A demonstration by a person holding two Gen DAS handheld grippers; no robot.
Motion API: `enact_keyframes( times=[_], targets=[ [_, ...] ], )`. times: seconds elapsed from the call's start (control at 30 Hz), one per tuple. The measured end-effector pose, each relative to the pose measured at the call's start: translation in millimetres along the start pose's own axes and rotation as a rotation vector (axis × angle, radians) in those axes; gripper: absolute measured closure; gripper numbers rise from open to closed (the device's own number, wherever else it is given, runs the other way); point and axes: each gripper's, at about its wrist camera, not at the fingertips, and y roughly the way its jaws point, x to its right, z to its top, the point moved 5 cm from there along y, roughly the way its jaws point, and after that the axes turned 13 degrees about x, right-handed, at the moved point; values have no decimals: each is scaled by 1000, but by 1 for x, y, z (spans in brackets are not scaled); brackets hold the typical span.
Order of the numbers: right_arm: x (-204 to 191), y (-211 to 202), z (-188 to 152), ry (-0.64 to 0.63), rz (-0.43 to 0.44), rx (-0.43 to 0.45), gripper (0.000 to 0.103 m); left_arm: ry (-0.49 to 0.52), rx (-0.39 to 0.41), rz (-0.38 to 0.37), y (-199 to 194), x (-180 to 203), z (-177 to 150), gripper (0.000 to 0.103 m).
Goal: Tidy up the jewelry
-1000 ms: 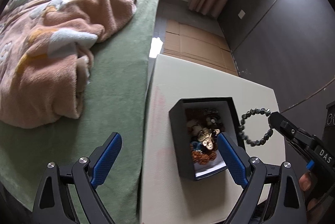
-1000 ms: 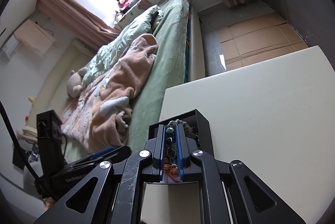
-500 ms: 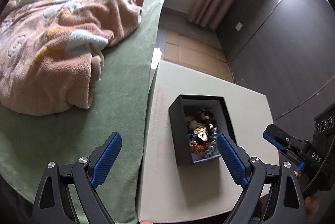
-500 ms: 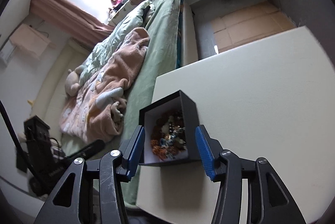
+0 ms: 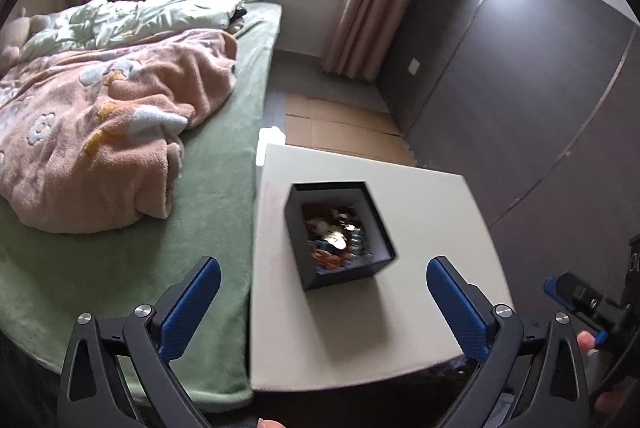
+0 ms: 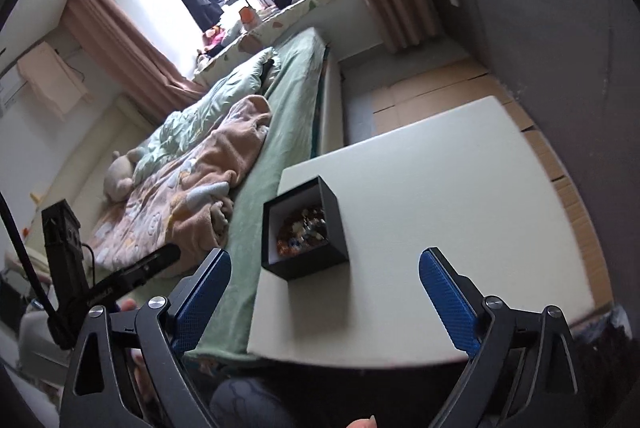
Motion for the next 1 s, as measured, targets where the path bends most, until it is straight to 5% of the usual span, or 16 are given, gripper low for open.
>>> enact_keyframes(
  times=[0.07,0.3,0.57,1.0],
  targets=[
    [1,-13,-3,-15,-18,-4,0,-12,14,-27,-12,8,-2,0],
    [-8,-69,-8,-77,-44,76,0,29,41,-98,-55,38,-10,0],
    [-15,-119,-24,-144,-103,63,0,111,70,-185,-101,73,-18,0],
    [-2,-164,-40,-160,-205,95,0,277,113,-175,-137,101,-31,0]
  ],
)
